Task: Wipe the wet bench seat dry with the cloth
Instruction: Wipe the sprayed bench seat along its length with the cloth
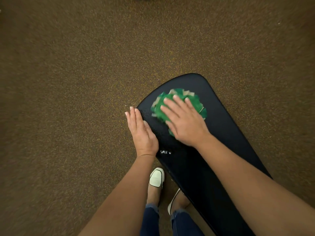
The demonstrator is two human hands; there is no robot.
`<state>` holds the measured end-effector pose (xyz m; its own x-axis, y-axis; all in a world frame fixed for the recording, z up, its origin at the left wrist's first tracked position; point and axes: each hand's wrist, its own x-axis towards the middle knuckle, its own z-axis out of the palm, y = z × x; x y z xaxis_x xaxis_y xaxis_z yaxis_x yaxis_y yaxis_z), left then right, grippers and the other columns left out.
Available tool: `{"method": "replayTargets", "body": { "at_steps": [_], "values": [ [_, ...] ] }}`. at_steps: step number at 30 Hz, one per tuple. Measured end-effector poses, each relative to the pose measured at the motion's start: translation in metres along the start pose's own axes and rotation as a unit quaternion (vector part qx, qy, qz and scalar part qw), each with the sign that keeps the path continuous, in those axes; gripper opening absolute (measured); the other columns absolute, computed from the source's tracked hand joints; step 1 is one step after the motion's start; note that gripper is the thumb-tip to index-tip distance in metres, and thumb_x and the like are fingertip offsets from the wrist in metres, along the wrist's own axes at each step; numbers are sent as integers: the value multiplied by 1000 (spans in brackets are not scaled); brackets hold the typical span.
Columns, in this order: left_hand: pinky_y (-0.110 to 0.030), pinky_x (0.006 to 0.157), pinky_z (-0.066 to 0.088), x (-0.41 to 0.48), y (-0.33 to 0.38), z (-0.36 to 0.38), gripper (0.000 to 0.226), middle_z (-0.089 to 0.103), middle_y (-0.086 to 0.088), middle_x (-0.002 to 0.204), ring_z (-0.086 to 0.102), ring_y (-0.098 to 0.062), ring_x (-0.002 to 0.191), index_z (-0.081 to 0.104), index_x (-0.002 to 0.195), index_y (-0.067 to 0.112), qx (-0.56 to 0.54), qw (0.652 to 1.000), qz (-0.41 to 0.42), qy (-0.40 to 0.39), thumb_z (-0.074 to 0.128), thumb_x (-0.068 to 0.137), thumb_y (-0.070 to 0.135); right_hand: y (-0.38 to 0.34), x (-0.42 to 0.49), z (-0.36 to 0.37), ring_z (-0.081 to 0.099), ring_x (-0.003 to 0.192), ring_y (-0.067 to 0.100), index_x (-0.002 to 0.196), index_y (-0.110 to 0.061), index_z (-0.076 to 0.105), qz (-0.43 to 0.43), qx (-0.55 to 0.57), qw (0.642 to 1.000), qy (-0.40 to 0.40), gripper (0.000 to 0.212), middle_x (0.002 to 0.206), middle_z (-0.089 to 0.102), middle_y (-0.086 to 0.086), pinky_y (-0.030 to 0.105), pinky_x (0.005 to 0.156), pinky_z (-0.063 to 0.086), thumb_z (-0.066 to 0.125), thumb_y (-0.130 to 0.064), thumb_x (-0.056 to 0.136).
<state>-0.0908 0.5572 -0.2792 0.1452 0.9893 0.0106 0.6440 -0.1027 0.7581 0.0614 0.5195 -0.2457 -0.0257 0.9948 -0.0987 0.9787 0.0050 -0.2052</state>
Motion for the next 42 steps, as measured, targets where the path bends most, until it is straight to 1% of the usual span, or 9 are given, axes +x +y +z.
{"method": "replayTargets", "body": {
  "at_steps": [3,9,14,19,21,26,32,37,42],
  "values": [
    [-27,119,2,-1,-1,1,52,18,-12,153,7,-31,144,28,143,-6,-6,1000,-6,1,24,98,20,-24,31,-2,26,142,36,142,-13,45,116,11,993,20,57,151,38,7,53,115,16,30,-38,93],
    [-25,118,2,-2,1,-2,52,16,-9,153,5,-28,145,27,144,-5,-34,999,-18,1,24,98,18,-10,-10,-1,28,142,29,142,-17,45,-94,7,995,-31,53,151,39,2,45,117,16,37,-36,94],
    [-22,118,1,-1,2,-1,48,16,-11,153,5,-31,145,28,144,-5,-42,999,-32,6,28,98,12,-16,28,-5,26,142,35,142,-13,44,111,-2,994,14,56,152,38,7,51,115,17,31,-37,94],
    [-20,117,-1,-2,1,-2,50,14,-7,153,3,-27,144,25,145,-4,-44,998,-43,4,26,97,13,-22,4,2,24,144,30,143,-19,44,-93,9,995,-42,53,153,36,0,48,117,18,36,-37,94],
    [-20,117,-1,-3,3,-4,50,12,-6,153,3,-28,145,24,145,-4,-45,998,-37,3,28,97,9,1,-3,-1,25,144,28,143,-19,44,-117,-3,992,-43,53,153,36,0,48,117,18,37,-38,94],
    [-22,118,-1,-3,0,-3,50,11,-9,154,3,-28,144,24,145,-5,-46,998,-42,-7,27,98,14,-23,42,-3,23,143,35,143,-15,43,95,-3,995,14,56,154,34,5,52,116,13,30,-39,94],
    [-26,119,2,-4,-2,-5,52,10,-6,153,5,-27,145,22,145,-4,-50,998,-36,-9,25,97,14,-2,12,-6,24,144,29,142,-20,45,-163,-4,985,-56,53,153,37,-1,48,117,16,34,-39,94],
    [-16,115,2,-7,-1,-4,51,14,-21,155,10,-23,143,20,145,-7,-72,995,-66,6,30,97,9,-7,49,-9,24,143,35,143,-16,45,24,-20,999,-13,57,153,37,3,54,114,15,27,-42,94],
    [-12,114,6,-11,0,-3,55,18,-17,155,15,-21,144,17,147,-4,-103,988,-115,15,27,98,20,-38,40,-1,25,143,31,143,-19,45,-134,5,989,-62,56,152,38,-2,48,117,12,28,-42,95]
  ]
}}
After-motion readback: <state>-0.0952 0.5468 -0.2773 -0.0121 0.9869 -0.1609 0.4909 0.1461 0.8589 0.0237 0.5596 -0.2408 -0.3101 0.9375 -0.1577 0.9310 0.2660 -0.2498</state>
